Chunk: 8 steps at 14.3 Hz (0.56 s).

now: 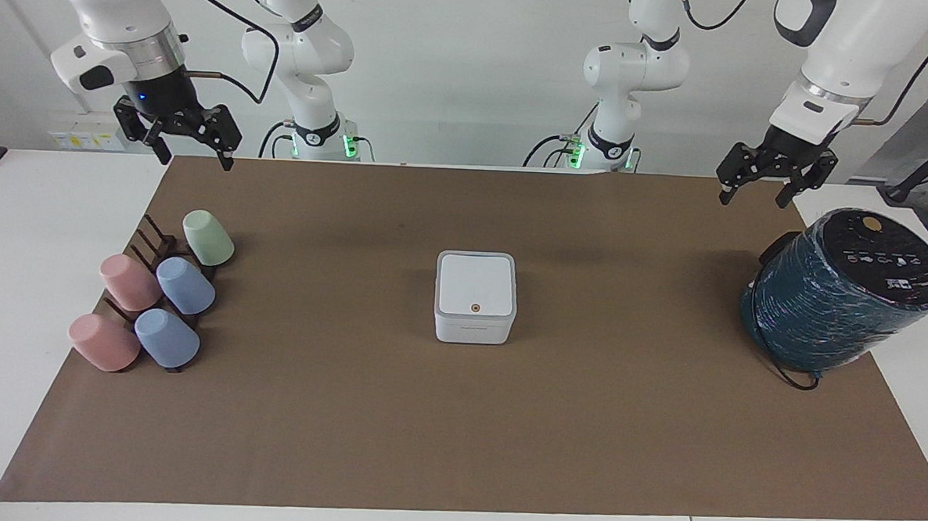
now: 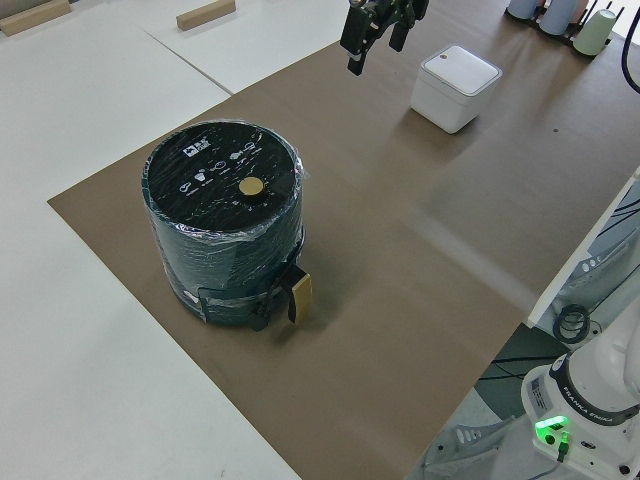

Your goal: Close trash can lid

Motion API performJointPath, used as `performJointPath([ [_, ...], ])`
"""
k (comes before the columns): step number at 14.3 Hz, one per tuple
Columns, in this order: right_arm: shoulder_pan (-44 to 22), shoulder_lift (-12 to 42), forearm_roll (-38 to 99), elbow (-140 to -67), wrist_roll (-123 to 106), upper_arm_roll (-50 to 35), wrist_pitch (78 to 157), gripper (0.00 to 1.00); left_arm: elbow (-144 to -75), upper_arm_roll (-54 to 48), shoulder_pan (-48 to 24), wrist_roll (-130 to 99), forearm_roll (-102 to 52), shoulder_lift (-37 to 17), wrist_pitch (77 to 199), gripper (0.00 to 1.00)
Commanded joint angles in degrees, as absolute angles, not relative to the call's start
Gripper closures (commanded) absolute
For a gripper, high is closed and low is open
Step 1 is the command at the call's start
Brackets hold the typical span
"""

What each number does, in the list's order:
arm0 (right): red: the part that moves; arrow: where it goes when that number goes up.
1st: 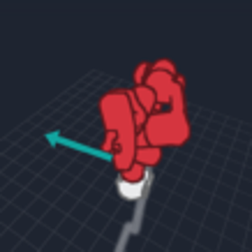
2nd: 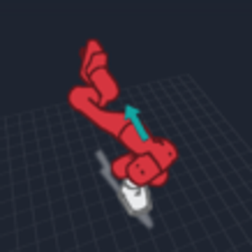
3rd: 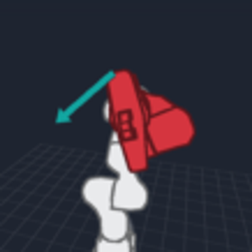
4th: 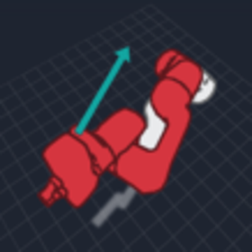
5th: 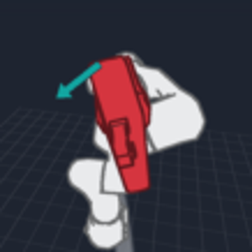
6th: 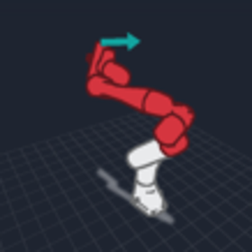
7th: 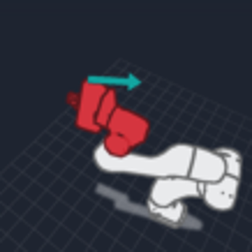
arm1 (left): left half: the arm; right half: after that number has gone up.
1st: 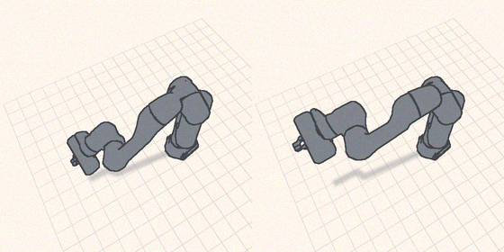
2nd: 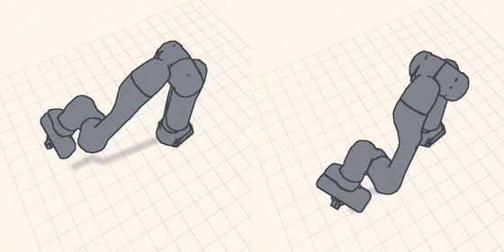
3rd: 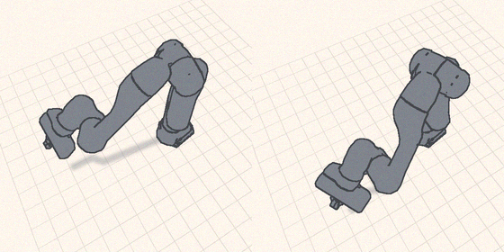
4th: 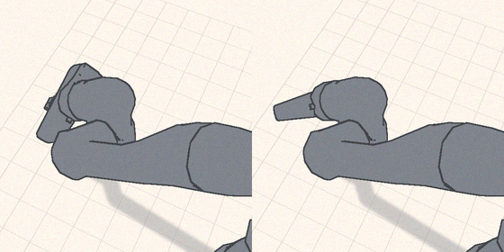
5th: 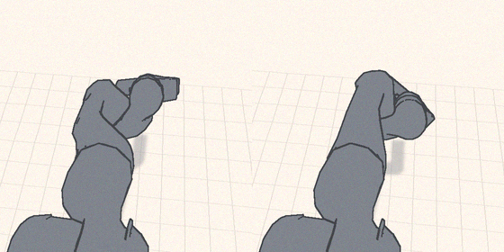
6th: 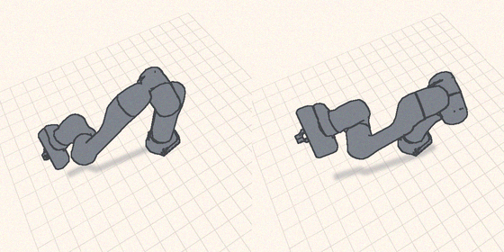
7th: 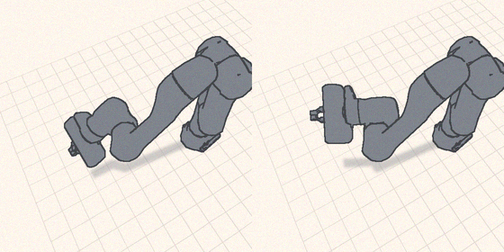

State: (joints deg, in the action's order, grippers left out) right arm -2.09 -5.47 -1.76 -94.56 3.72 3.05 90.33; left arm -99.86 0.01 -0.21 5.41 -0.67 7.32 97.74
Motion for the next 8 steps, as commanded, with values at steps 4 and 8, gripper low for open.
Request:
performJointPath([
  [4, -2.1, -6.6, -2.3, -95.5, 3.3, 3.0, 90.3, 0.00, -100.4, -0.5, -0.3, 6.2, 0.4, 8.2, 96.6, 0.00],
  [8, -2.1, -6.6, -2.3, -95.5, 3.3, 3.0, 90.3, 0.00, -100.6, -0.6, -0.4, 6.2, 0.4, 8.2, 96.6, 0.00],
])
